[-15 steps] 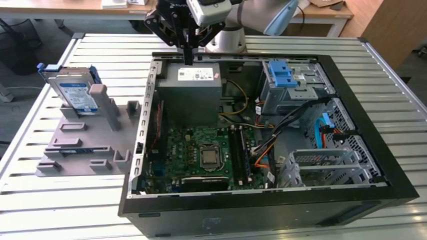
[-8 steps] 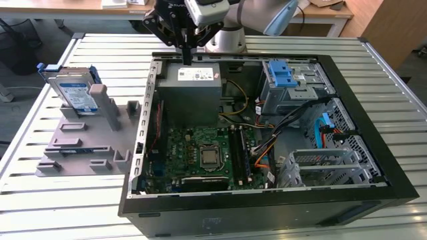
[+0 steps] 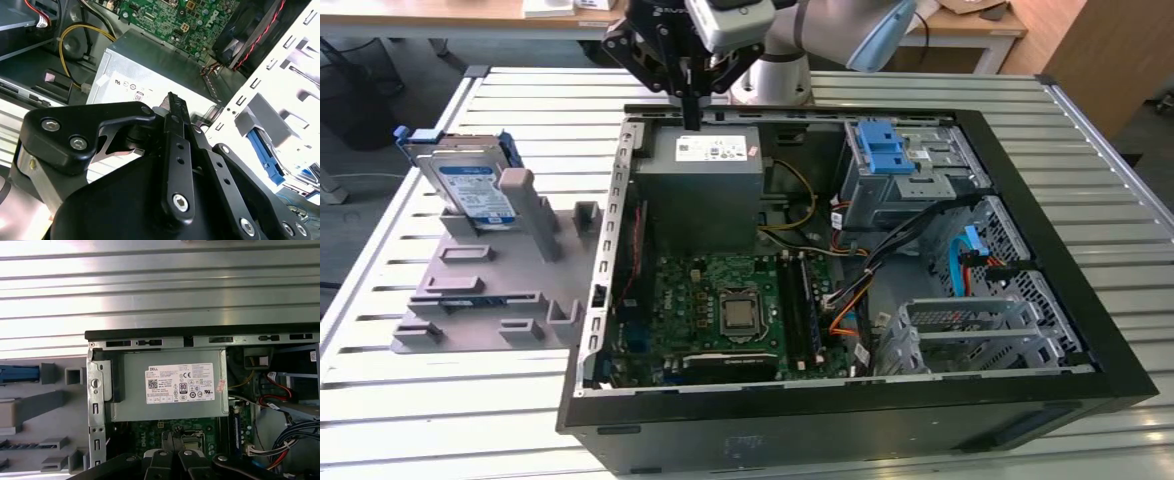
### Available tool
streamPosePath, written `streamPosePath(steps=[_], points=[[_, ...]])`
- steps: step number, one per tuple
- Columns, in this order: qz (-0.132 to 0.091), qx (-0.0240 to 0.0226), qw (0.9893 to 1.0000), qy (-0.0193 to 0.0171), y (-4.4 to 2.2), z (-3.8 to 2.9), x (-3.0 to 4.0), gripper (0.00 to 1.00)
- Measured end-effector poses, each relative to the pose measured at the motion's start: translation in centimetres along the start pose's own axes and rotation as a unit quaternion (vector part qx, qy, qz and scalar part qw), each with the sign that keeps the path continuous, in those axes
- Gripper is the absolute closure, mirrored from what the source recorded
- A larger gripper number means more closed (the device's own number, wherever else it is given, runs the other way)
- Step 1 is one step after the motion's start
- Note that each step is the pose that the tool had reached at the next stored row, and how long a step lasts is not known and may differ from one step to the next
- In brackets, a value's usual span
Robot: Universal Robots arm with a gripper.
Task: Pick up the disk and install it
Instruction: 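Reach for the disk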
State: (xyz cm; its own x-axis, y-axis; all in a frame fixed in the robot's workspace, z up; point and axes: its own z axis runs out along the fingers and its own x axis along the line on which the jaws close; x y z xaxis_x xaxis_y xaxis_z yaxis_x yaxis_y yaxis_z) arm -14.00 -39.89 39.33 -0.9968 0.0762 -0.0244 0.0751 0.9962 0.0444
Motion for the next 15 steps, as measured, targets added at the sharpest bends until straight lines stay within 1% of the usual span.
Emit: streamPosePath(steps=[15], points=[[0.0, 0.0, 1.0, 0.0, -0.04, -0.01, 0.52, 0.89]])
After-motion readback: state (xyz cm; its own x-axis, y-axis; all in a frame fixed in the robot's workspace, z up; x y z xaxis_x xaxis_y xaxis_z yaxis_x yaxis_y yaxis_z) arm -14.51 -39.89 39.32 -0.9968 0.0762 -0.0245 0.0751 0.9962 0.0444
